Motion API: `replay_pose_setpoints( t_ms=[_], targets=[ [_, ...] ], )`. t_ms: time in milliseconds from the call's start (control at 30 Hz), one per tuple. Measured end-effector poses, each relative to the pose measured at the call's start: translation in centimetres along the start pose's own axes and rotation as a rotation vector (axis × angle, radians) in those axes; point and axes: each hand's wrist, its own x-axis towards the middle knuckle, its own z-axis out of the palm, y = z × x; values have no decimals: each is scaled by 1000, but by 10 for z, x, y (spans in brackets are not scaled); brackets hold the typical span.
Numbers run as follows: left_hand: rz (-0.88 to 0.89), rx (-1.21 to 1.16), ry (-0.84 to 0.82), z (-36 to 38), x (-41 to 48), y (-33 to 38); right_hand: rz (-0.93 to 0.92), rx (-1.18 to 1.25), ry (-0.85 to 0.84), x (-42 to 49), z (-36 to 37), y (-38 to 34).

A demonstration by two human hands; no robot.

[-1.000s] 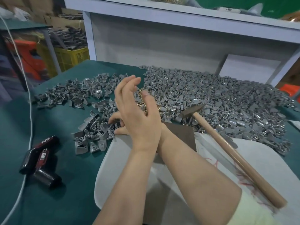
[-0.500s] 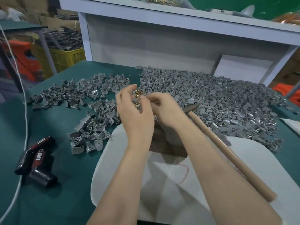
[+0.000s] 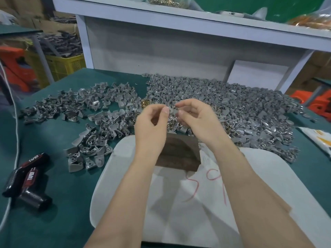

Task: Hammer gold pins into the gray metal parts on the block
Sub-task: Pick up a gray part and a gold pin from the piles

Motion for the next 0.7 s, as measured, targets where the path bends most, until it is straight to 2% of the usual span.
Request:
replay_pose_setpoints(
  t_ms=[67,200,367,467,700],
  targets=[
    [-83,-92,118,-3,3,-2,51,-219,3,15,9,6],
    [-183,-275,300,-9,8,-5,125,-621,-198,44,39,16],
    [-208,-360,367,-11,10,-8,217,-954,-326,75,77,23],
    [-227,-397,372,-10,10,-8,325,-1022,-406,89,83,21],
    [-237,-424,362,-7,10,-8,299,-999,-522,94,87,25]
  ],
)
